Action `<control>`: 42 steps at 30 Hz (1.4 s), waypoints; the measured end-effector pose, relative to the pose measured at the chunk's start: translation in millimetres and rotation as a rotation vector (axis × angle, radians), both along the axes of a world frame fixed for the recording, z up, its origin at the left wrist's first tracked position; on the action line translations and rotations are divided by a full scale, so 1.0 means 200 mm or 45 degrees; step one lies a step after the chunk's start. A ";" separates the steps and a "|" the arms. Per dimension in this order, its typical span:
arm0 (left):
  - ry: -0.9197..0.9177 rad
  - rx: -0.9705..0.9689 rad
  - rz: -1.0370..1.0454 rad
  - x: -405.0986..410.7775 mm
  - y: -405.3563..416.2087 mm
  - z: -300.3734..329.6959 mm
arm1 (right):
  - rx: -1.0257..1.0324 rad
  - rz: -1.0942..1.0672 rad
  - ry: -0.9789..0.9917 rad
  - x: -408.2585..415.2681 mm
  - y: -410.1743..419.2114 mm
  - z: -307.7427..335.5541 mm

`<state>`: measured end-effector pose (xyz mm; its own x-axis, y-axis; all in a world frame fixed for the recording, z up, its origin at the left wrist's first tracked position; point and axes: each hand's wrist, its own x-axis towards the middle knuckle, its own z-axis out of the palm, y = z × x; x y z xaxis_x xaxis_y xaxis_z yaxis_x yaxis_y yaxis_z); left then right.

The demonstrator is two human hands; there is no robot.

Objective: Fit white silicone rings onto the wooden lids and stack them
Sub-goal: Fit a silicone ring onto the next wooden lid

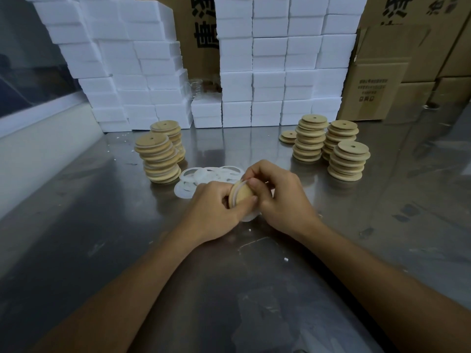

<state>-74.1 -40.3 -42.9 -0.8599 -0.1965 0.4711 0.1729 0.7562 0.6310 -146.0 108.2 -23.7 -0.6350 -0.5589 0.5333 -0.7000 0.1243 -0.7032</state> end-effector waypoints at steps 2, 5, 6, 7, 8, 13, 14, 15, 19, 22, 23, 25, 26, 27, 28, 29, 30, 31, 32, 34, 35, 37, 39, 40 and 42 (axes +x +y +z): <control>0.014 0.078 -0.034 0.01 0.00 0.01 | -0.039 0.080 -0.089 0.00 0.00 0.01; 0.080 0.106 -0.016 0.01 0.01 0.01 | -0.177 0.184 -0.450 0.00 0.00 0.01; 0.115 0.114 0.004 0.01 0.02 0.02 | -0.216 0.192 -0.569 0.00 0.00 0.01; 0.154 0.123 0.021 0.01 0.03 0.02 | -0.249 0.192 -0.672 -0.01 0.00 0.01; 0.194 0.123 0.040 0.01 0.04 0.02 | -0.283 0.194 -0.764 -0.01 0.00 0.02; 0.341 0.073 0.102 0.00 0.07 0.02 | -0.461 0.310 -1.141 -0.02 0.00 0.03; 0.354 0.089 0.113 0.00 0.07 0.02 | -0.482 0.320 -1.176 -0.03 0.00 0.03; 0.364 0.121 0.121 0.00 0.08 0.02 | -0.501 0.325 -1.202 -0.04 0.00 0.03; 0.404 0.224 0.135 -0.02 0.09 0.02 | -0.535 0.349 -1.252 -0.05 0.00 0.02; 0.432 0.247 0.142 -0.02 0.08 0.01 | -0.468 0.408 -1.325 -0.05 0.00 0.01; 0.442 0.244 0.146 -0.02 0.08 0.01 | -0.433 0.416 -1.355 -0.06 0.00 0.01; 0.444 0.237 0.146 -0.03 0.08 0.01 | -0.413 0.418 -1.412 -0.05 0.00 0.01; 0.436 0.229 0.140 -0.03 0.08 0.01 | -0.431 0.406 -1.423 -0.05 -0.01 0.01; 0.422 0.222 0.128 -0.03 0.08 0.00 | -0.455 0.374 -1.394 -0.05 -0.01 0.01; 0.406 0.220 0.111 -0.03 0.08 0.00 | -0.472 0.321 -1.310 -0.04 -0.01 0.01; 0.385 0.221 0.086 -0.03 0.07 0.00 | -0.477 0.249 -1.157 -0.04 -0.01 0.01; 0.352 0.222 0.051 -0.03 0.06 0.00 | -0.456 0.166 -0.936 -0.03 -0.01 0.01; 0.296 0.229 0.009 -0.02 0.06 -0.01 | -0.411 0.088 -0.678 -0.03 0.00 0.02; 0.220 0.244 -0.035 -0.02 0.05 -0.01 | -0.350 0.039 -0.432 -0.02 0.00 0.02; 0.081 0.275 -0.088 -0.02 0.03 -0.01 | -0.229 0.041 -0.079 -0.01 0.01 0.03; 0.045 0.276 -0.091 -0.02 0.03 -0.01 | -0.182 0.064 0.044 0.00 0.01 0.04; 0.030 0.233 -0.072 -0.02 0.03 -0.01 | -0.099 0.109 0.185 0.00 0.01 0.04; 0.056 0.152 -0.043 -0.01 0.03 -0.01 | -0.061 0.119 0.142 0.00 0.01 0.05; 0.074 0.116 -0.027 -0.01 0.04 -0.01 | -0.081 0.116 0.053 0.00 0.01 0.05; 0.114 0.072 -0.003 -0.01 0.03 -0.01 | -0.175 0.118 -0.186 -0.01 0.00 0.04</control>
